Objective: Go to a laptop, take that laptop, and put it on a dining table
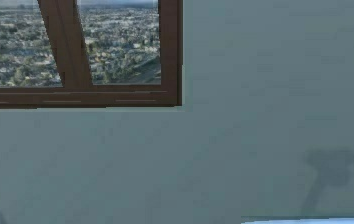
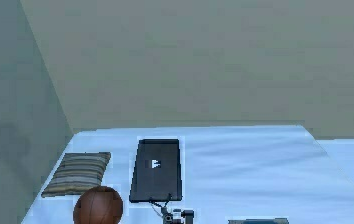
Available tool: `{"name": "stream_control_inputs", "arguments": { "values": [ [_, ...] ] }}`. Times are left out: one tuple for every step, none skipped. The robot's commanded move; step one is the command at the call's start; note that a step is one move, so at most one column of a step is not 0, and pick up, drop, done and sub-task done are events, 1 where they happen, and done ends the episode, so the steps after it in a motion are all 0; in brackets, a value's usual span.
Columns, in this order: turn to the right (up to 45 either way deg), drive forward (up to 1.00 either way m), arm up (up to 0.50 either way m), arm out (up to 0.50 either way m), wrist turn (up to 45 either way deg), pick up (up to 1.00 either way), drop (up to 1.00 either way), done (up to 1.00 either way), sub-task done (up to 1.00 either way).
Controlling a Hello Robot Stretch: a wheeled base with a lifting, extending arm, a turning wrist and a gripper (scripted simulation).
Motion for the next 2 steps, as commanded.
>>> {"name": "stream_control_inputs", "arguments": {
  "values": [
    [0.0, 0.00, 0.50, 0.00, 0.0, 0.00, 0.00, 0.00, 0.00],
    [0.0, 0.00, 0.18, 0.00, 0.0, 0.00, 0.00, 0.00, 0.00]
  ]
}}
